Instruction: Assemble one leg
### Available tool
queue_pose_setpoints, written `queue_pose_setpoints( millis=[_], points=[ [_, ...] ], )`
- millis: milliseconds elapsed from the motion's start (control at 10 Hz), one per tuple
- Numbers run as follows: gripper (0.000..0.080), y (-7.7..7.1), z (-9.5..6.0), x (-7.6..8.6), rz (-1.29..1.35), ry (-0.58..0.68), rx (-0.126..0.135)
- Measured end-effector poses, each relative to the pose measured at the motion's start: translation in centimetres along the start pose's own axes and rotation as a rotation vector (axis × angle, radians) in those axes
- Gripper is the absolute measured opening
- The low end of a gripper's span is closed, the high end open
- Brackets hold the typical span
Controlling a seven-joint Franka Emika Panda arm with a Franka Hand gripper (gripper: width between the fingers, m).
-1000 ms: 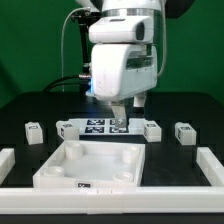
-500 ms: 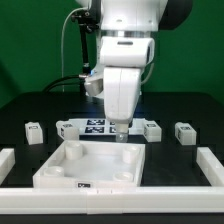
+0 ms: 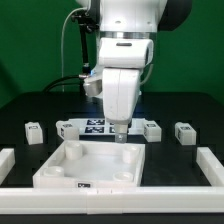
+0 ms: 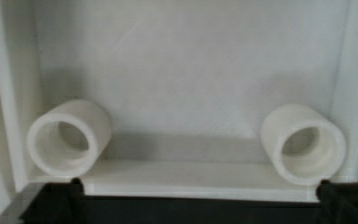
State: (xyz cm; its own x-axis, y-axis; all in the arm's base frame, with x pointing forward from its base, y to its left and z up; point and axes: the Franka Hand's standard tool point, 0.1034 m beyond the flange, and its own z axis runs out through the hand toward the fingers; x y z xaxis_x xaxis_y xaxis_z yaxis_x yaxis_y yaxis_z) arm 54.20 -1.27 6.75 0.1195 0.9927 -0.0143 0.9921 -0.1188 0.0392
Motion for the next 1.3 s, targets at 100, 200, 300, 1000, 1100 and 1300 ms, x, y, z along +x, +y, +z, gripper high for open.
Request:
queue_pose_setpoints(
  millis=[100, 200, 300, 1000, 1100, 1300],
  points=[
    [0.065, -1.4, 0.9, -1.0, 0.009, 0.005, 0.004],
    [0.065, -2.3, 1.5, -1.3, 0.002, 0.006, 0.018],
    [0.065, -3.0, 2.4, -1.5, 0.003, 0.011, 0.014],
    [0.0542, -6.4, 5.6, -4.3, 0.013, 0.018, 0.06],
    [0.0405, -6.4, 5.6, -4.3, 0.013, 0.018, 0.061],
    [0.0222, -6.4, 5.7, -4.3, 0.013, 0.018, 0.062]
  ],
)
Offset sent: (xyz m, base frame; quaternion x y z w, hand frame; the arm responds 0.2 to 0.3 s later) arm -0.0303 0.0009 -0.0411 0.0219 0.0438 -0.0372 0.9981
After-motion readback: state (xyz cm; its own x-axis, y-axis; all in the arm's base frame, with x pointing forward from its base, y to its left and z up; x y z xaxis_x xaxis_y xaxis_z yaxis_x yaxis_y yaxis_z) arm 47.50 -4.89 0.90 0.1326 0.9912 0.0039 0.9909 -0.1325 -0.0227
